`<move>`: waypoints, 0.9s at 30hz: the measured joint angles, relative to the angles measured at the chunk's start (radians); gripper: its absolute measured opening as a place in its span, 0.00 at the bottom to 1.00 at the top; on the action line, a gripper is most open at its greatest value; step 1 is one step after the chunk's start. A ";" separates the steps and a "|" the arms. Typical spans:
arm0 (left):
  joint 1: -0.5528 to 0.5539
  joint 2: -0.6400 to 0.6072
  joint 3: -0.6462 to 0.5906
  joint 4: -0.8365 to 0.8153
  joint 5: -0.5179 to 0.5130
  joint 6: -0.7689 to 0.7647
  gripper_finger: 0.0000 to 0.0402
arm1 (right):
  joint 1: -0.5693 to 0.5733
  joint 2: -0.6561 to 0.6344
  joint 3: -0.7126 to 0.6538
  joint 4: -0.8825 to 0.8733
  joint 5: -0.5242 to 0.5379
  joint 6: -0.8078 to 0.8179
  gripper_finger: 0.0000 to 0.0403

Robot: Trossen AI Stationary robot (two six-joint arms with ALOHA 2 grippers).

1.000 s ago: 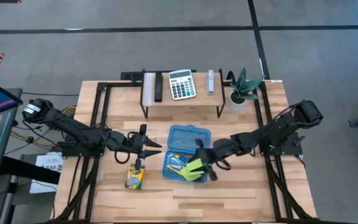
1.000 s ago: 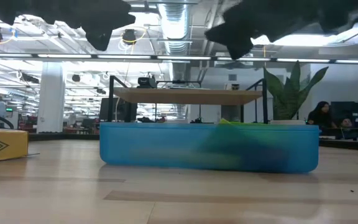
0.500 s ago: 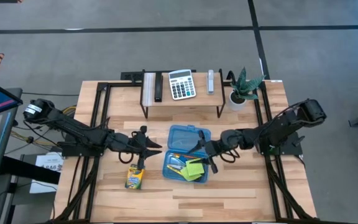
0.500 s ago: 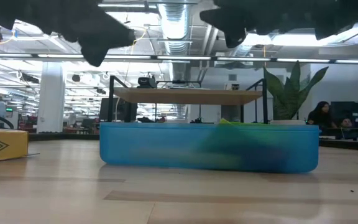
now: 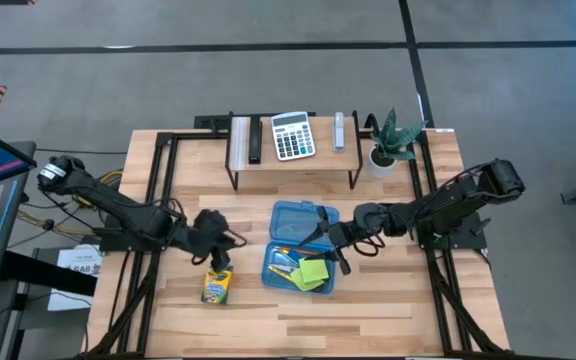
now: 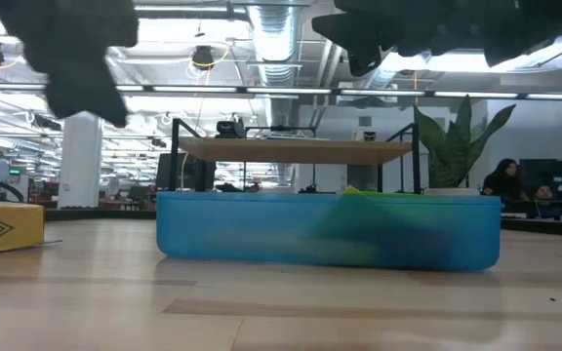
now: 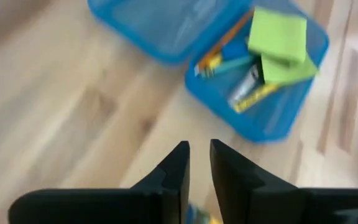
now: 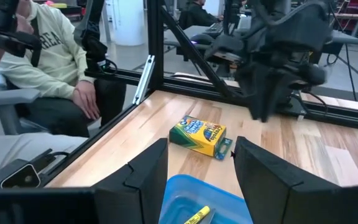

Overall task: Pack school essentials
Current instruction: Put the crayon box into the supply box

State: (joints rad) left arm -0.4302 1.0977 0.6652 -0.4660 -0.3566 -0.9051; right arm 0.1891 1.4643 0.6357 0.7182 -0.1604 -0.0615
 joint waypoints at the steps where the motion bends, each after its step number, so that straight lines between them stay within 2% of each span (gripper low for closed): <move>1: -0.020 0.000 0.001 -0.021 0.003 -0.035 0.12 | -0.001 0.000 0.000 0.000 0.000 0.000 0.50; 7: -0.110 0.000 0.002 -0.176 0.023 -0.244 0.10 | -0.001 0.000 0.000 0.003 0.000 0.008 0.50; 15: -0.152 0.000 0.002 -0.371 0.157 -0.532 0.10 | 0.000 0.000 0.000 0.025 0.000 0.008 0.50; 20: -0.169 0.019 0.018 -0.367 0.181 -0.575 0.10 | 0.000 0.000 0.000 0.025 0.000 0.008 0.50; 24: -0.186 0.066 0.102 -0.459 0.182 -0.592 0.10 | 0.000 0.000 0.000 0.024 0.000 0.003 0.50; 27: -0.197 0.118 0.182 -0.543 0.142 -0.595 0.10 | -0.001 0.000 0.000 0.023 0.000 0.000 0.50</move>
State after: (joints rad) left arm -0.6274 1.2157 0.8467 -1.0094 -0.2147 -1.5003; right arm 0.1879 1.4647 0.6361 0.7414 -0.1600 -0.0611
